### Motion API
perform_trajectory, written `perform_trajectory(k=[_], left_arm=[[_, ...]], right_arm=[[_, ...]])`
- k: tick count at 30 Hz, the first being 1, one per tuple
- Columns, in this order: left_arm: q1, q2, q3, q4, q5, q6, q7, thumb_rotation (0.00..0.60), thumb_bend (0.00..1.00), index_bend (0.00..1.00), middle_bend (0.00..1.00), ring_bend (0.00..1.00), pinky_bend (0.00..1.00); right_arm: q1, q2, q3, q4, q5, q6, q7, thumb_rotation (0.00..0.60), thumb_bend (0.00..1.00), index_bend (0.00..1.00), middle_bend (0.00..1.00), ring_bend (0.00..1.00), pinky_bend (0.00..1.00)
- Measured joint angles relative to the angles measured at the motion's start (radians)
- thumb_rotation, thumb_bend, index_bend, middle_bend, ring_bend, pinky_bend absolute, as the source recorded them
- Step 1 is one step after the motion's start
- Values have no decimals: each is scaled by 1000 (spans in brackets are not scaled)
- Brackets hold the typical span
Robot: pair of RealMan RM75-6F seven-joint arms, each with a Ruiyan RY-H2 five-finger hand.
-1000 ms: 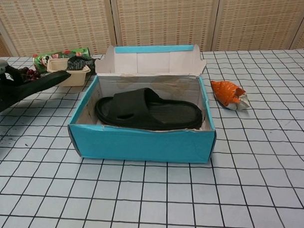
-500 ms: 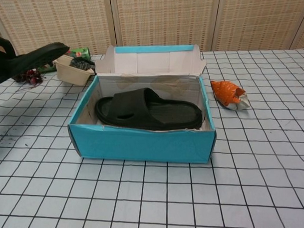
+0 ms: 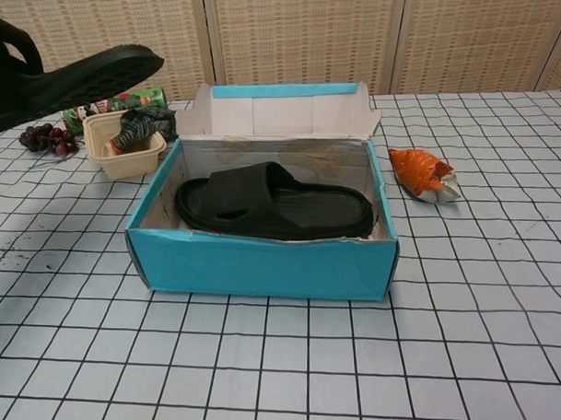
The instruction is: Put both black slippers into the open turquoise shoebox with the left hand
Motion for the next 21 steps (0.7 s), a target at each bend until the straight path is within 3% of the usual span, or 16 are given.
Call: perform_trajectory(k=[5, 12, 21], left_arm=[[-49, 7, -4, -113, -5, -48, 69, 600, 478, 413, 586, 547, 567], [-159, -32, -26, -192, -107, -89, 214, 600, 478, 414, 591, 557, 575], [-291, -80, -43, -254, -318, -128, 311, 600, 478, 424, 606, 571, 593]], right_arm=[[4, 4, -3, 3, -3, -6, 18, 600, 168, 0, 0, 0, 0], [6, 12, -2, 11, 0, -5, 48, 600, 168, 0, 0, 0, 0], [10, 15, -3, 15, 0, -10, 58, 600, 168, 0, 0, 0, 0]])
